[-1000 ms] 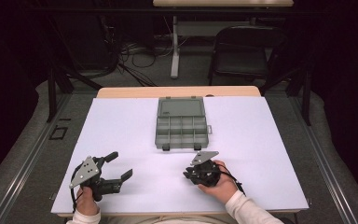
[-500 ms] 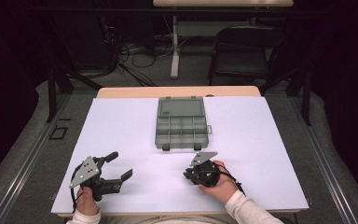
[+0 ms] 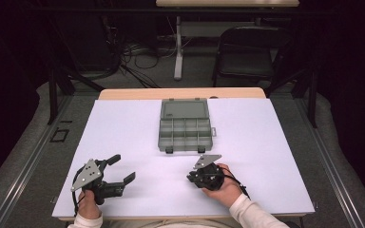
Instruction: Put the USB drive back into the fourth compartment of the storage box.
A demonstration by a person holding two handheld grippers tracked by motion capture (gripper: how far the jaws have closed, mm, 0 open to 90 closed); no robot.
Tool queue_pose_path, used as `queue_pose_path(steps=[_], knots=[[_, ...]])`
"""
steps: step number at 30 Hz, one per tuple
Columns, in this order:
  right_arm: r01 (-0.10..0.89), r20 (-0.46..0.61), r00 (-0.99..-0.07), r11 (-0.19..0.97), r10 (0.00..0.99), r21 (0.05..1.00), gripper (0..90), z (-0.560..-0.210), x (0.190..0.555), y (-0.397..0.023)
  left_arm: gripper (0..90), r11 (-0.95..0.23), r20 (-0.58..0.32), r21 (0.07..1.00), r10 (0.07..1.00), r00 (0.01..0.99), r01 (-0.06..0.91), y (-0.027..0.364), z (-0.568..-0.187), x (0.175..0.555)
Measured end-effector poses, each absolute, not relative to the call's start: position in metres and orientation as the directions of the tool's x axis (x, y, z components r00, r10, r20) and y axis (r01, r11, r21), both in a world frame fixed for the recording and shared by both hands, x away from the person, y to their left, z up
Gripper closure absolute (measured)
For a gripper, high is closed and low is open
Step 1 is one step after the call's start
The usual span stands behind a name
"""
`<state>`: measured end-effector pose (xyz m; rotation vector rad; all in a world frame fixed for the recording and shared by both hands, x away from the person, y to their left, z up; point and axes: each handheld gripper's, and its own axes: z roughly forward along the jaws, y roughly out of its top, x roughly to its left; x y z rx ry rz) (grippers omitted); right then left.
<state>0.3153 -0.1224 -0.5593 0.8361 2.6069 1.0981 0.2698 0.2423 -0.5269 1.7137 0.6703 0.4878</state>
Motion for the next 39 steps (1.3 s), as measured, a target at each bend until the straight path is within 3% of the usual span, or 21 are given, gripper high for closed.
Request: queue_pose_path(steps=[39], knots=[[0.421,0.066,-0.813,0.506,0.578,0.752,79.4,-0.547,0.318,-0.13,15.5,-0.164,-0.029,0.97,0.662,0.749,0.182,0.242,-0.527,0.27]])
